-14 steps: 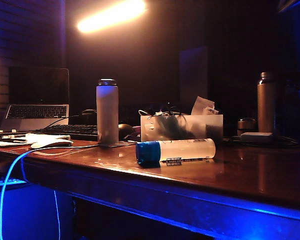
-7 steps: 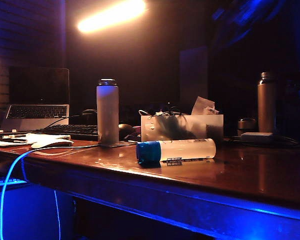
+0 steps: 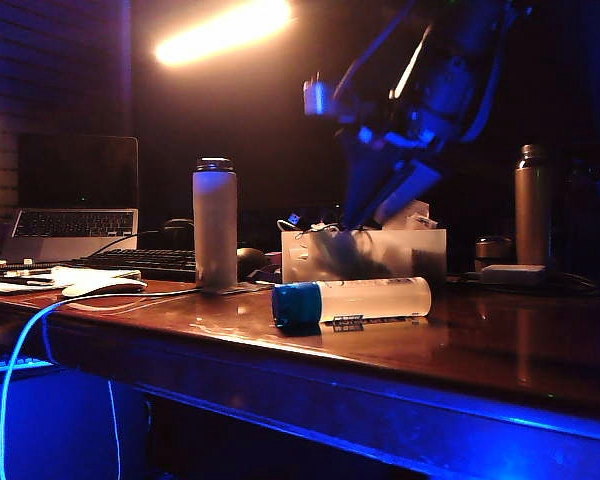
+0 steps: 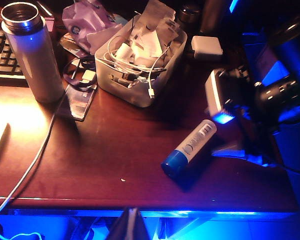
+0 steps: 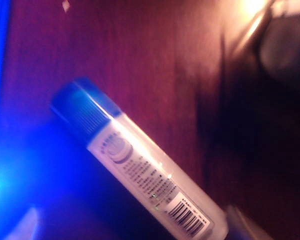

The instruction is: Pick up the liquid glue and place it into the translucent box.

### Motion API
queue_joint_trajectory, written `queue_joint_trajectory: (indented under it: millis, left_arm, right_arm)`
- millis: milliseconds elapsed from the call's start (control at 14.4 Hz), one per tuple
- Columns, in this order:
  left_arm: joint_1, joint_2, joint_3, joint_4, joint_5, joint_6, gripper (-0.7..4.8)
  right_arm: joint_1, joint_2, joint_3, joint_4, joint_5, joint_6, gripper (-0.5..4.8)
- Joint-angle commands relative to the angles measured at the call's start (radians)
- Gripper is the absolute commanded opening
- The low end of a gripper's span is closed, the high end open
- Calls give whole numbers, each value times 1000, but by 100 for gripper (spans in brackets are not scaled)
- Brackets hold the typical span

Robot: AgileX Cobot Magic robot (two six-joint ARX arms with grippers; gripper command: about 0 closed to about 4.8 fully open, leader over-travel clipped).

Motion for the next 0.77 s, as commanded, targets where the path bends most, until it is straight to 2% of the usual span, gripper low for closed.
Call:
queue_joint_trajectory:
  millis: [70, 209, 348, 766]
  left_arm:
    - [0, -2, 5, 10, 7, -1, -5]
    - [0, -2, 5, 11, 7, -1, -5]
    - [0, -2, 5, 13, 27, -1, -5]
    - [0, -2, 4, 16, 32, -1, -5]
  right_arm:
    - [0, 28, 3, -3, 31, -154, 461]
    - [0, 53, 3, -4, 68, -278, 461]
    - [0, 79, 3, 2, 77, -341, 461]
    - [4, 161, 5, 86, 69, -363, 461]
